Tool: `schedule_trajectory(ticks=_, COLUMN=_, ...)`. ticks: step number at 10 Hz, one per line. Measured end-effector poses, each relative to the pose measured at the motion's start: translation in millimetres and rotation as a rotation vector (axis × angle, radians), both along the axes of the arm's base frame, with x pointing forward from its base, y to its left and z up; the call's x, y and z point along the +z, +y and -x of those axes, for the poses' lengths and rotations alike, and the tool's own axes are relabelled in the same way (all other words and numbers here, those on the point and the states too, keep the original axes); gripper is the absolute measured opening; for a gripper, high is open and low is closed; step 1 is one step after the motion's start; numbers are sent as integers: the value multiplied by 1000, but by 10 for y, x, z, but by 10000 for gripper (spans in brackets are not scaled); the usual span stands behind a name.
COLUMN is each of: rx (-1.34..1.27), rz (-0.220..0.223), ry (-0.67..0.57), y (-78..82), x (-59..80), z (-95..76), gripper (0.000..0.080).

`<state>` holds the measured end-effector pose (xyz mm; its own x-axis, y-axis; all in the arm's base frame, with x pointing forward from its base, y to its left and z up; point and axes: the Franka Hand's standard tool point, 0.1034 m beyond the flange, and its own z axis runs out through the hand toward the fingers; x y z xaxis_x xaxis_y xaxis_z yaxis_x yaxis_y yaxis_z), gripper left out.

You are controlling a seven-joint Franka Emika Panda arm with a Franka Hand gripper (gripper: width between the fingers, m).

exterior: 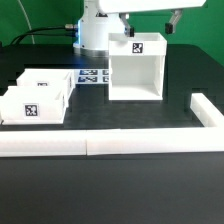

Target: Assemble drawer

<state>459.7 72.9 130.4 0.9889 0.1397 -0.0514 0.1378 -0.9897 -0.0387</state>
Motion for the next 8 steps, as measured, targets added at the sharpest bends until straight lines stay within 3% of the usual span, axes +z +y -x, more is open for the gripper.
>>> schedule_trajectory(ticks=2, rx=-61, rz=11, ry=8, y=93, x=22, z=145, gripper=650)
schedule_trajectory(ticks=7, rx=-56, rz=10, ry=8, y=92, x=15, z=145, gripper=650)
schedule_trajectory(ticks=8, rx=-136, rz=16, ry=-9, y=107, x=12, z=257, gripper=650)
